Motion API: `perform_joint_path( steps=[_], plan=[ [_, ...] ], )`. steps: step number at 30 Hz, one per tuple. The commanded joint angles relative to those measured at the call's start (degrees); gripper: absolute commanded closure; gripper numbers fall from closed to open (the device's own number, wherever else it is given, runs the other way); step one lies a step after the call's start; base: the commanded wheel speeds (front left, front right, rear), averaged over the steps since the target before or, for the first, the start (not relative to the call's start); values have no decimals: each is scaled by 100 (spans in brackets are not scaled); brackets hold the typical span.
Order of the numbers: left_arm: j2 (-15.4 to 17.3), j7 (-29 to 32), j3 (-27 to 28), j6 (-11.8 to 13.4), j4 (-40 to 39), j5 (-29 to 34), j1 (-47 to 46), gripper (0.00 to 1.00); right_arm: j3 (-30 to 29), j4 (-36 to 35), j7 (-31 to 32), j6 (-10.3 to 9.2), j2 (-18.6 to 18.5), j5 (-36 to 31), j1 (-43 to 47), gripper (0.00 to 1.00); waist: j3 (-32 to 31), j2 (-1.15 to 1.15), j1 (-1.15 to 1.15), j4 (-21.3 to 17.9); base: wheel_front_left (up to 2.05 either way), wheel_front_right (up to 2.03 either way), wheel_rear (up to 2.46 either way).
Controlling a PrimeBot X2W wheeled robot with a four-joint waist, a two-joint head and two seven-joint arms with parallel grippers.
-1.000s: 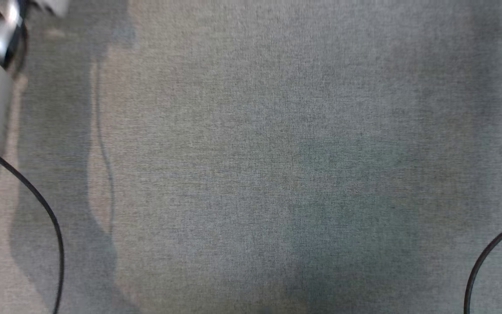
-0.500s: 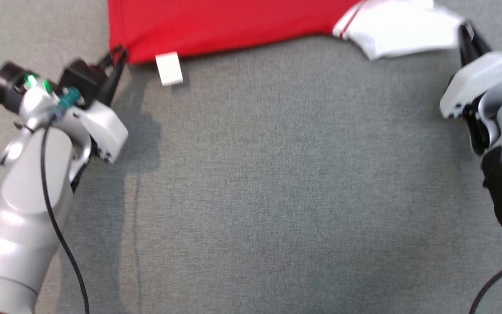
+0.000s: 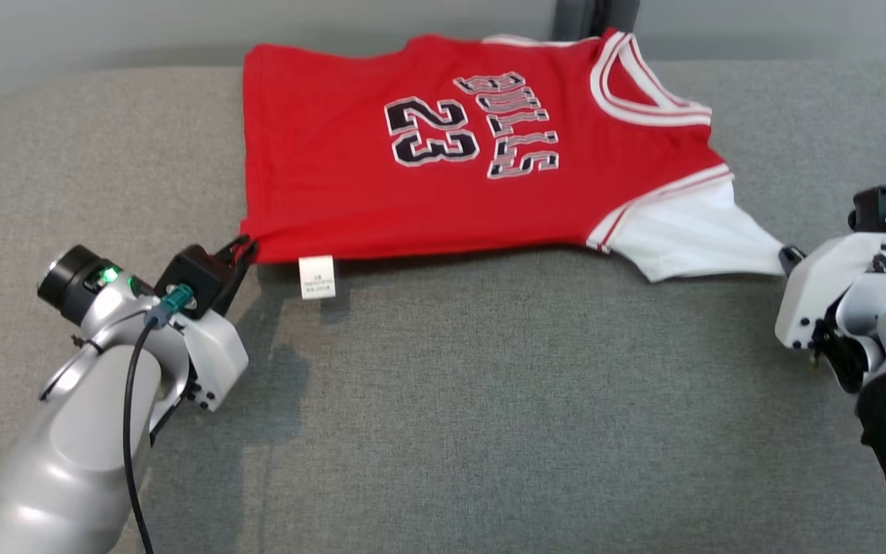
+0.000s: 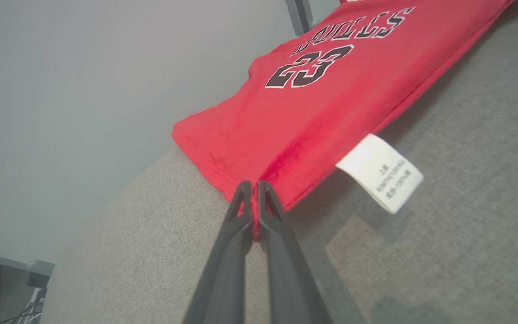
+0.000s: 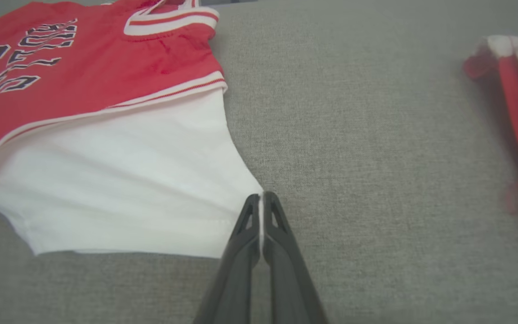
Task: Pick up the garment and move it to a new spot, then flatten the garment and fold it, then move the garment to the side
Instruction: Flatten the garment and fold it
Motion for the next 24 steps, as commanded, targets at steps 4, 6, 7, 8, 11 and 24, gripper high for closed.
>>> perform_joint_path(
  steps=[4, 6, 7, 8, 11, 24],
  plan=[
    [27, -6, -158, 3, 12, -74, 386, 100, 252, -381, 335, -7, -357, 636, 567, 100, -407, 0, 0, 29, 0, 0, 0],
    [26, -5, -204, 3, 27, -99, 443, 100, 282, -475, 349, -6, -406, 772, 676, 100, -466, 0, 0, 38, 0, 0, 0],
    [26, -5, -253, 3, 54, -133, 506, 100, 300, -567, 334, -6, -453, 906, 772, 100, -519, 0, 0, 46, 0, 0, 0],
    [20, -5, -366, 2, 97, -200, 638, 100, 344, -749, 268, -7, -530, 1146, 979, 100, -624, 0, 0, 61, 0, 0, 0],
    [28, -2, -533, 2, 177, -323, 813, 100, 354, -1009, 90, -6, -621, 1521, 1302, 100, -777, 0, 0, 97, 0, 0, 0],
    [264, -2, -1122, 3, 192, -862, 1477, 100, 519, -2238, -163, -6, -964, 2759, 2608, 100, -1222, 0, 0, 308, 0, 0, 0]
  ],
)
